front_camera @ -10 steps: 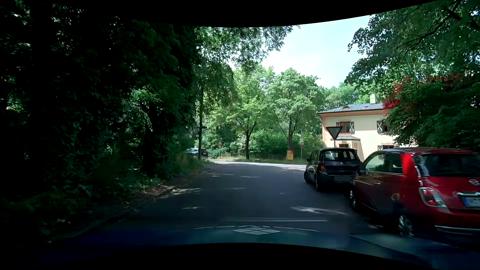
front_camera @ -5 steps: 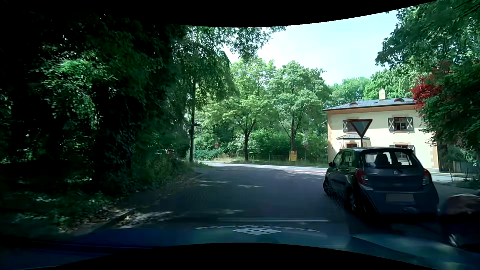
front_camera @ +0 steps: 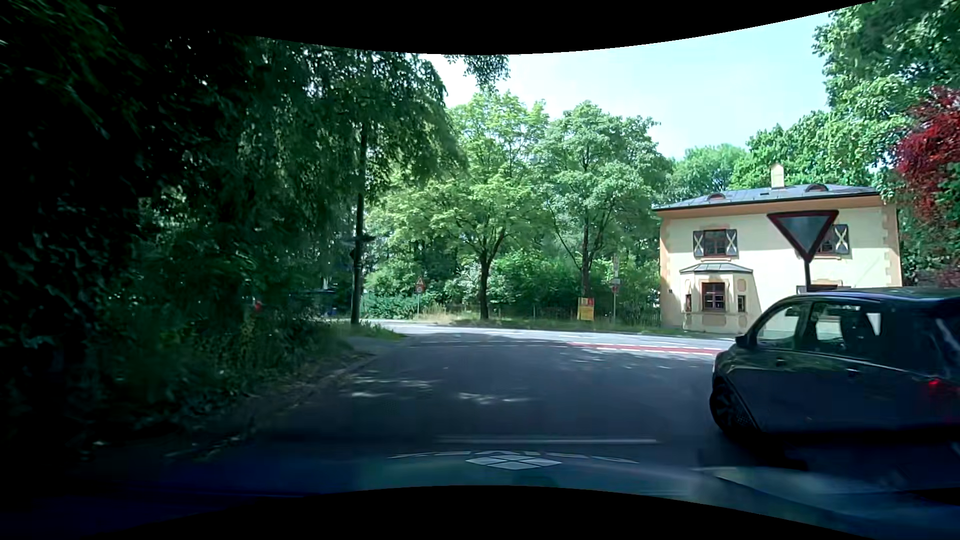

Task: Follow the waypoints while adhering to traffic rules and regulations

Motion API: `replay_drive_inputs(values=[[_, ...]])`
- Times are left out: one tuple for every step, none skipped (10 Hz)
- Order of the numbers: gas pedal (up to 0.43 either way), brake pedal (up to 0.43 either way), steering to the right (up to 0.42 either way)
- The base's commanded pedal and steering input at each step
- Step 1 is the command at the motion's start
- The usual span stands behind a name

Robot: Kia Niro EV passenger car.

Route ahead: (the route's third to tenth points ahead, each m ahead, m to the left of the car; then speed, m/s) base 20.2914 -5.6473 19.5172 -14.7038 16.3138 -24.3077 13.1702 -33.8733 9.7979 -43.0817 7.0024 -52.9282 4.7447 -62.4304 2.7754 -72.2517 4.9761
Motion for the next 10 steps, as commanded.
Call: replay_drive_inputs(values=[[0.000,0.000,0.064],[0.000,0.000,0.070],[0.000,0.000,0.079],[0.000,0.000,0.088],[0.000,0.000,0.096],[0.047,0.000,0.105],[0.079,0.000,0.119],[0.087,0.000,0.134],[0.098,0.000,0.151],[0.098,0.000,0.171]])
